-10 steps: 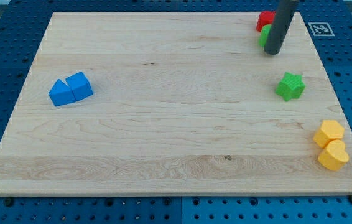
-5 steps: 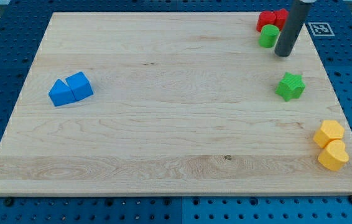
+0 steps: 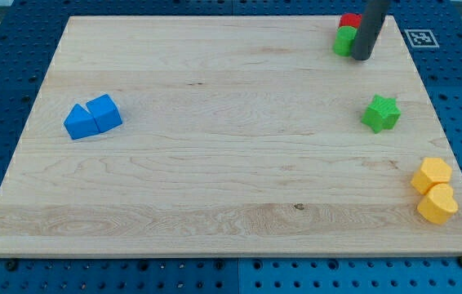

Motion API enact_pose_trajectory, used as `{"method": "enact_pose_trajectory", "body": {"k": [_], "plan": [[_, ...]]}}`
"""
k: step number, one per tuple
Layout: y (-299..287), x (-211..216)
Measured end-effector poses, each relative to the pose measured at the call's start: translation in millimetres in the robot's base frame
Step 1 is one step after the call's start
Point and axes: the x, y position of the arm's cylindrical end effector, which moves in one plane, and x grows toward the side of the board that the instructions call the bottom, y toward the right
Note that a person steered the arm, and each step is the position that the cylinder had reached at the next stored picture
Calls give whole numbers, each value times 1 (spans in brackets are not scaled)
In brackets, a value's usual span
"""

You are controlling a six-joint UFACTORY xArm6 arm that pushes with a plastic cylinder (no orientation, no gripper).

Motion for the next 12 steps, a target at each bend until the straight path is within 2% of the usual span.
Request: {"method": "enact_pose_trajectory", "body": {"k": [1, 3, 10, 12], "plan": [[0, 29], [38, 54], [43, 84], [48, 118]]}}
